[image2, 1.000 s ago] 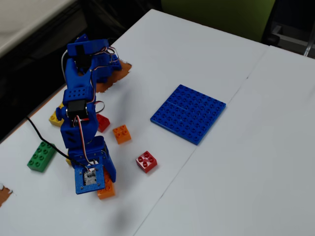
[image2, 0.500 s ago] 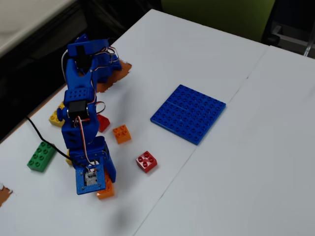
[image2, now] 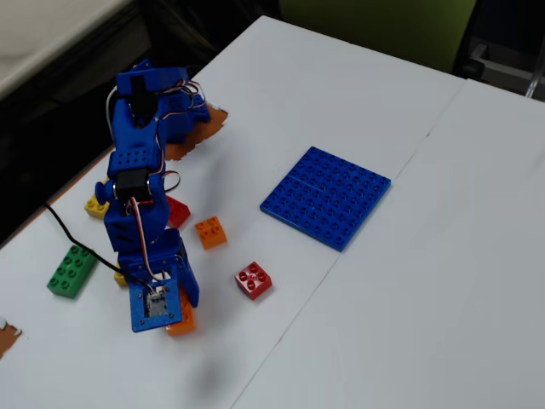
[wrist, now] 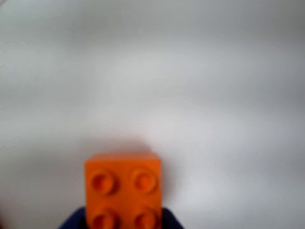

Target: Pick up the 2x4 orange block and go up the 8x8 blue block.

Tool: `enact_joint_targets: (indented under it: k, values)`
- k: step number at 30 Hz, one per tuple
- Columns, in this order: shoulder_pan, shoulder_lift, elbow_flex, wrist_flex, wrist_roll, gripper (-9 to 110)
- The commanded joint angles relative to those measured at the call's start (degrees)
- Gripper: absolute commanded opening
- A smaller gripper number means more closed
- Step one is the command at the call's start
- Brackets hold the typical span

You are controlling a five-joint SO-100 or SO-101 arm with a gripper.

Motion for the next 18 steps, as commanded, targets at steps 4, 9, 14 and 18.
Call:
enact_joint_targets:
  k: [4,9,14,18]
  values:
    - [0.18,11.69,-1.93,4.39,1.67,0]
    - [-0.79,16.7,-1.76,7.56,2.81,0]
    - [-2.81,23.38,-0.62,10.11,4.22,0]
    - [-5.8,30.41,4.04,10.2,5.01,0]
